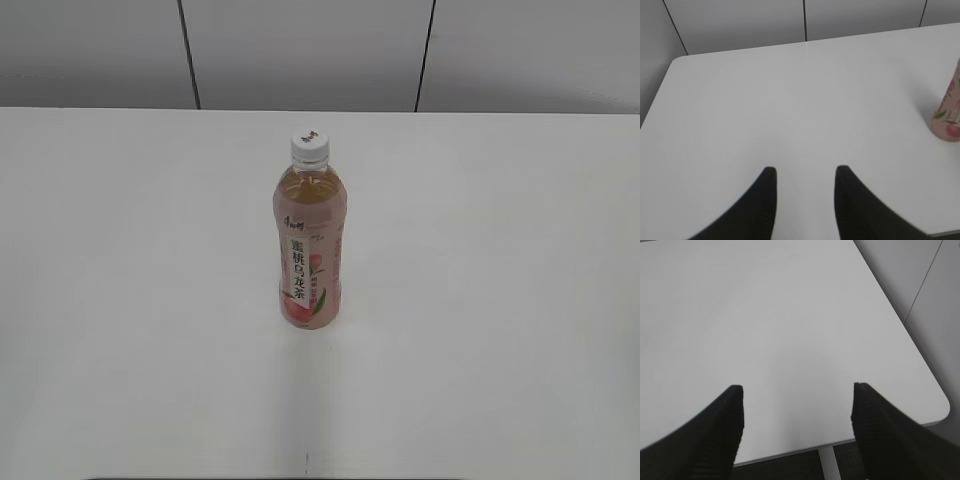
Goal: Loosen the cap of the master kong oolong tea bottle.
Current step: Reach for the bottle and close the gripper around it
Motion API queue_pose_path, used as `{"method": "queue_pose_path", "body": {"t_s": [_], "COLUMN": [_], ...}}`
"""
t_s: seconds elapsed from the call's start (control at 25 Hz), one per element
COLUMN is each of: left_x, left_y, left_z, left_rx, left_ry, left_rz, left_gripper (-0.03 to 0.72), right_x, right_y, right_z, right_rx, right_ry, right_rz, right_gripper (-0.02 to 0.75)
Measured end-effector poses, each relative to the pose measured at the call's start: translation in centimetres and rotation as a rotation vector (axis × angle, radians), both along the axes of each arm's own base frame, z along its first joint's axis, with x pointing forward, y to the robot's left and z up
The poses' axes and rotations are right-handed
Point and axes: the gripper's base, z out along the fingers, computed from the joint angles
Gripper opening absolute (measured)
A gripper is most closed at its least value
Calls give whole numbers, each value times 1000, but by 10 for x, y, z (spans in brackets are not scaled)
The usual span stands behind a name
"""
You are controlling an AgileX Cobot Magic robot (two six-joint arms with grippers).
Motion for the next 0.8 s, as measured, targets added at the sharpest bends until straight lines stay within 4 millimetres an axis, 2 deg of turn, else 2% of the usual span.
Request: {"method": "queue_pose_path", "body": {"t_s": [0.32, 0.52, 0.8], "left_x": [31, 64, 117], "left_y": [-1, -7, -10], "left_z": [2, 20, 23], "left_rx": [-2, -75, -38], "left_ry": [155, 58, 13], "left_rz": [-3, -25, -65], "left_gripper": [245, 243, 243], "right_x": [0, 0, 0], "right_y": [0, 0, 0], "right_z": [0, 0, 0], "right_rx": [0, 0, 0], "right_ry": [-1, -2, -5], "right_rz": [0, 0, 0], "right_gripper": [511, 511, 511]}}
